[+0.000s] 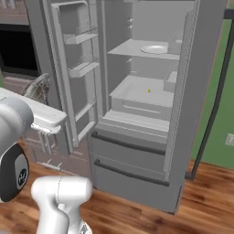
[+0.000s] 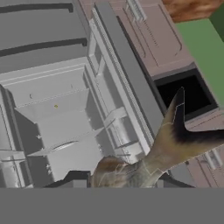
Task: Retrieve the fish from the fridge and place it on the saucepan with marinade on the stove.
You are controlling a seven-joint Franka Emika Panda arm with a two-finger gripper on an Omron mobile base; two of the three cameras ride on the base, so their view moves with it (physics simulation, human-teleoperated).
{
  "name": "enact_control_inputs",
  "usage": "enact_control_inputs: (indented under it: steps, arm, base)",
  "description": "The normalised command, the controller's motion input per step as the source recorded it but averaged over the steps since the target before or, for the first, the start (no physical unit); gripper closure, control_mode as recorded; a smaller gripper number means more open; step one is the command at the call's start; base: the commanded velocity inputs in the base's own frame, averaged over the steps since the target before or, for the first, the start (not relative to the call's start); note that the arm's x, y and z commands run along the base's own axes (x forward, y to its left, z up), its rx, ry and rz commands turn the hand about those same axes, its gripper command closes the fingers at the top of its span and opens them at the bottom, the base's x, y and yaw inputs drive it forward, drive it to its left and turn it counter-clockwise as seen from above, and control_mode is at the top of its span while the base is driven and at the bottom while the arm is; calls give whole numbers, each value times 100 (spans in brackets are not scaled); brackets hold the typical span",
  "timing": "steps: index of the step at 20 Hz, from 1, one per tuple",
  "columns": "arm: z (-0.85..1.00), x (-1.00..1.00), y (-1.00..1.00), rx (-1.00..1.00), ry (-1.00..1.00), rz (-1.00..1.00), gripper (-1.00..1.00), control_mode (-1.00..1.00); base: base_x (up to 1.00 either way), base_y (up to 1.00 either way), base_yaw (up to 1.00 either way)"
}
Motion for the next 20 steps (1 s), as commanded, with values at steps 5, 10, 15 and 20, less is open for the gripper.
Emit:
enact_control_inputs:
  steps: [5,10,15,20]
  arm:
    - [0,0,0,0,0,0,100,100]
    - [0,0,0,0,0,0,100,100]
    - [0,0,0,0,0,0,100,100]
    - [0,0,0,0,0,0,100,100]
  base:
    - [-40,0,29]
    - [-45,0,30]
    - [-43,0,31]
    - [-41,0,32]
